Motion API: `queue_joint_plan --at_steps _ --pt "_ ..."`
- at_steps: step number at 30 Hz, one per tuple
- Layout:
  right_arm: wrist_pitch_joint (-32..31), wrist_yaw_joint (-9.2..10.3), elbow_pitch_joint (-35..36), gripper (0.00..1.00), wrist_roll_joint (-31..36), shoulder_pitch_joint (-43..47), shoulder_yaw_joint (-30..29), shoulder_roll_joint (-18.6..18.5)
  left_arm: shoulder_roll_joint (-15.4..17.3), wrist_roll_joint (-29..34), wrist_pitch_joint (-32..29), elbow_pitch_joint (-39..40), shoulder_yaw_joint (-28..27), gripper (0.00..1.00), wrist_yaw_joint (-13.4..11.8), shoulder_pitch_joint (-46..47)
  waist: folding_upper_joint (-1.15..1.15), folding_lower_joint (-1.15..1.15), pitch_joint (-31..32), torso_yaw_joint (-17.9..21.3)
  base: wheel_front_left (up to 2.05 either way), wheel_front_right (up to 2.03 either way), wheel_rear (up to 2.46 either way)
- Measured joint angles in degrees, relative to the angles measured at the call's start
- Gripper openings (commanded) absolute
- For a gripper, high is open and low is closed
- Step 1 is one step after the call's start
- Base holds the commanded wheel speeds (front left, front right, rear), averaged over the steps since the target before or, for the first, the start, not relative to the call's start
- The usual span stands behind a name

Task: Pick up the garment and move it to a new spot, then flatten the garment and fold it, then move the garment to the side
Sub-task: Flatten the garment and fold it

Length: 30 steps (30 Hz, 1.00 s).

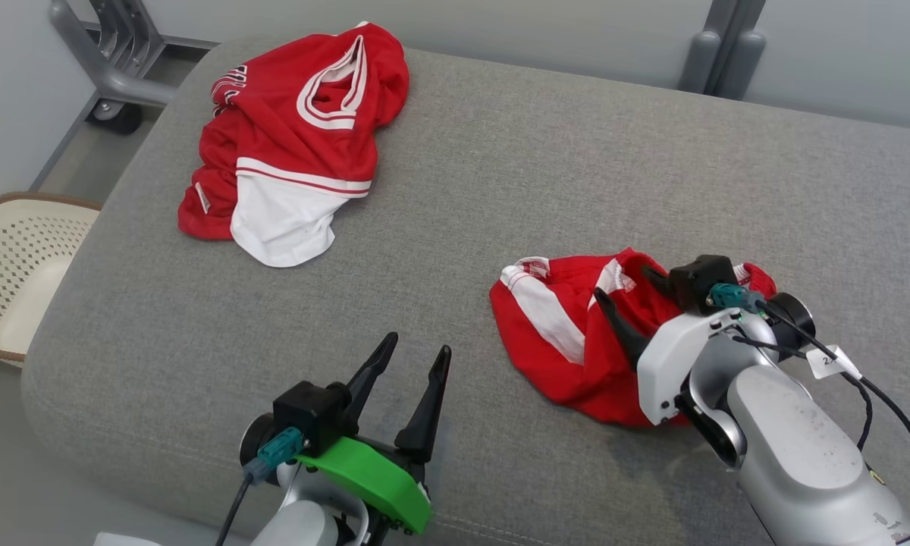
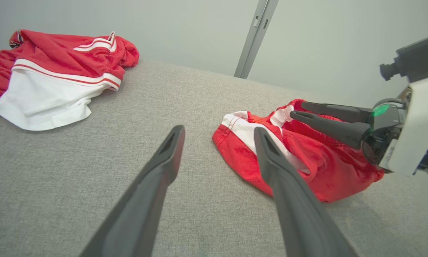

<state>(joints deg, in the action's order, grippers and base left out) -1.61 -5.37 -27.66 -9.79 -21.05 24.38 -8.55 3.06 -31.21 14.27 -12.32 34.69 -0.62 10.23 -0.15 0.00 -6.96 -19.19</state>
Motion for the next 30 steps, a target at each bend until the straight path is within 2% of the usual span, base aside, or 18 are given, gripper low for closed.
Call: queue_joint_plan --at_steps 11,13,17,21,22,23,30 --pt "-1.56 0.02 -1.47 0.89 -0.4 1.04 -1.11 -1.01 -0.03 0.22 0.0 0.15 1.26 1.0 1.15 -0.69 0.0 0.0 -0.13 0.26 0.0 0.0 0.0" --pt "-1.86 0.15 -1.86 0.83 -0.41 0.82 -1.4 -1.26 -0.05 0.22 0.0 0.16 1.29 1.0 1.16 -0.69 0.0 0.0 -0.32 -0.21 0.0 0.0 0.0" --pt "-3.01 0.42 -2.8 0.49 -0.43 -0.58 -1.57 -1.81 -0.1 0.22 0.0 0.18 1.16 1.0 1.2 -0.7 0.0 0.0 -0.66 -1.3 0.0 0.0 0.0" --pt "-4.25 0.41 -4.49 0.32 -0.44 -1.68 -1.49 -2.2 -0.12 0.22 0.0 0.25 0.73 1.0 1.45 -0.75 0.0 0.0 -0.98 -2.57 0.0 0.0 0.0" --pt "-4.57 0.35 -4.74 0.19 -0.44 -2.18 -1.16 -2.08 -0.12 0.22 0.0 0.3 0.32 1.0 1.45 -0.8 0.0 0.0 -1.04 -2.82 0.0 0.0 0.0" --pt "-4.57 0.34 -4.76 0.0 -0.44 -2.31 -1.09 -2.03 -0.12 0.22 0.0 0.3 0.22 1.0 1.45 -0.83 0.0 0.0 -1.04 -2.86 0.0 0.0 0.0" --pt "-1.97 -0.16 -3.59 0.0 -1.03 -4.03 -1.36 -1.27 -0.12 0.46 0.15 0.55 -2.0 1.0 1.12 -1.05 0.0 0.0 -0.7 -1.46 0.0 0.0 0.0"
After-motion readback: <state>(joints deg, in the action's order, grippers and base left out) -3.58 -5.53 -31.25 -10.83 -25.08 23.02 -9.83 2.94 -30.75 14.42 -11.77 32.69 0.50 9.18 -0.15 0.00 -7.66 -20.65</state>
